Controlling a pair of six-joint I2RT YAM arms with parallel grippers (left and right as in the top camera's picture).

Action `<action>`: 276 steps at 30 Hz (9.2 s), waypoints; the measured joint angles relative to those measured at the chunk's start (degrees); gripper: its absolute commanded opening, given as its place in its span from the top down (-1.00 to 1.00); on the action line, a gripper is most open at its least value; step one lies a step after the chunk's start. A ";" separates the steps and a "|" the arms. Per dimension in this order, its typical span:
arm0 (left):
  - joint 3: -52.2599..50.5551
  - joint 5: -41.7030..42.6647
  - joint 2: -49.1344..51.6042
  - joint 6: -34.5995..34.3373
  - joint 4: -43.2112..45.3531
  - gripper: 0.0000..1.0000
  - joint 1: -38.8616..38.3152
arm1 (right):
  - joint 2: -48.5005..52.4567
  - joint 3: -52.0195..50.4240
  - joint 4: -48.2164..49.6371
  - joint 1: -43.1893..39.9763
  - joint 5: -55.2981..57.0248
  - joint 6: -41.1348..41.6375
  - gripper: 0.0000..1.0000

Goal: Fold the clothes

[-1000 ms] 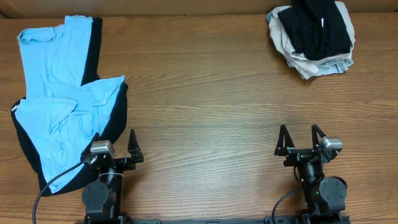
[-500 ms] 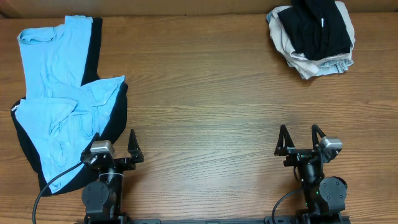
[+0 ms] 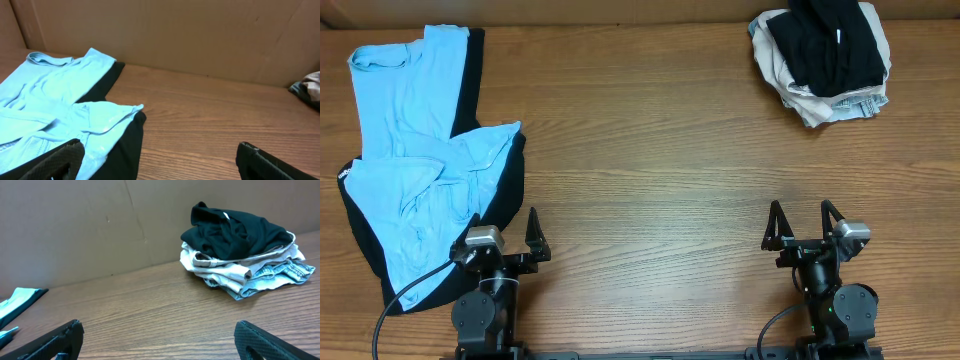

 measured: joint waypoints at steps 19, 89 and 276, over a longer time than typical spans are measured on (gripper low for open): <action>0.00 0.00 0.00 0.00 0.00 -0.99 0.00 | 0.00 0.00 0.00 0.02 0.00 -0.02 -1.00; 69.77 11.26 74.88 11.52 -36.06 -1.00 0.00 | 58.03 60.50 -42.12 0.00 -6.05 0.00 -1.00; 133.70 8.28 121.52 18.27 -67.63 -1.00 5.95 | 121.50 79.93 -3.67 37.16 -7.76 6.27 -0.31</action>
